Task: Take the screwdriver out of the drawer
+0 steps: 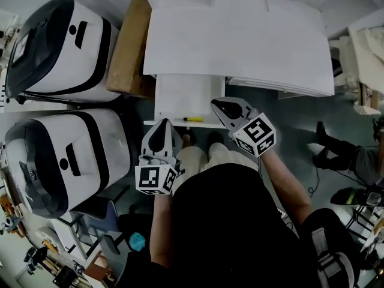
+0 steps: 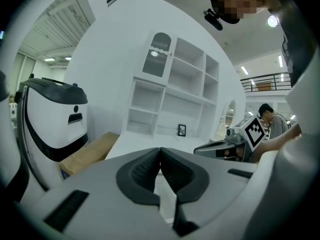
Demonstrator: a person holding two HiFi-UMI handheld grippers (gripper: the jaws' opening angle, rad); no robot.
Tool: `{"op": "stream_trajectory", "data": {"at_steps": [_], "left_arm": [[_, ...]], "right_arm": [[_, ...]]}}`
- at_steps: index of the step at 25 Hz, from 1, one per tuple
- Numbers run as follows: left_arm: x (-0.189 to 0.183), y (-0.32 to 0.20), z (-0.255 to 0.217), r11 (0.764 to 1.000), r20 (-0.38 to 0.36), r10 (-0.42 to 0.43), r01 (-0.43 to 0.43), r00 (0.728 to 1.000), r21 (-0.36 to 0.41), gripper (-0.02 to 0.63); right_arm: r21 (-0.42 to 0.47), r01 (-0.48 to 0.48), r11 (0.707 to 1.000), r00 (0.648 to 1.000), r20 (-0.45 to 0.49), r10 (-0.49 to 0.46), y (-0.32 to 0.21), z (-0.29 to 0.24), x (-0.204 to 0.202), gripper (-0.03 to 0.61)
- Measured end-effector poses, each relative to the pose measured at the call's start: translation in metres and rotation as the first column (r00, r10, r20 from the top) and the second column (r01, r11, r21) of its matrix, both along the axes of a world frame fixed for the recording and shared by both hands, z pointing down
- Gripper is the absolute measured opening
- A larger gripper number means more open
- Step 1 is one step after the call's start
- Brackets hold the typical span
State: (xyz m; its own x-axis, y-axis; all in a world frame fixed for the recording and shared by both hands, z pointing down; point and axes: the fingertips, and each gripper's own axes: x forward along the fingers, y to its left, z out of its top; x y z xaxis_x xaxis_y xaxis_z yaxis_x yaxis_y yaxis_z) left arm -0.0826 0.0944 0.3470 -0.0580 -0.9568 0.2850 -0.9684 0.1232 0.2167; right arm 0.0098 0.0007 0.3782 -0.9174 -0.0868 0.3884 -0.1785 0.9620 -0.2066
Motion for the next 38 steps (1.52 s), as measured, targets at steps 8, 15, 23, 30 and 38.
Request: {"op": "stream_trajectory", "data": {"at_steps": [8,15,23,30,38], "left_arm": [[-0.04,-0.016,0.02,0.999,-0.03,0.019,-0.02,0.999,-0.043,0.023],[-0.066,-0.028,0.039,0.994,-0.057,0.055,-0.06,0.997,-0.096,0.023],[-0.081,-0.036,0.063,0.984,-0.087,0.1,-0.111,0.991,-0.139,0.023],[-0.085,-0.031,0.081,0.973,-0.113,0.132,-0.15,0.985,-0.173,0.023],[-0.084,-0.02,0.096,0.966,-0.137,0.128,-0.155,0.982,-0.207,0.025]], "right_arm": [[-0.041,0.175,0.984,0.965,-0.189,-0.18,-0.007,0.078,-0.046,0.018],[-0.124,0.309,0.943,0.888,-0.317,-0.333,-0.001,0.133,-0.074,0.018],[-0.25,0.409,0.878,0.774,-0.414,-0.479,0.01,0.203,-0.083,0.019],[-0.31,0.451,0.837,0.691,-0.471,-0.548,0.023,0.256,-0.082,0.028],[-0.391,0.513,0.764,0.56,-0.523,-0.643,0.041,0.305,-0.068,0.06]]}}
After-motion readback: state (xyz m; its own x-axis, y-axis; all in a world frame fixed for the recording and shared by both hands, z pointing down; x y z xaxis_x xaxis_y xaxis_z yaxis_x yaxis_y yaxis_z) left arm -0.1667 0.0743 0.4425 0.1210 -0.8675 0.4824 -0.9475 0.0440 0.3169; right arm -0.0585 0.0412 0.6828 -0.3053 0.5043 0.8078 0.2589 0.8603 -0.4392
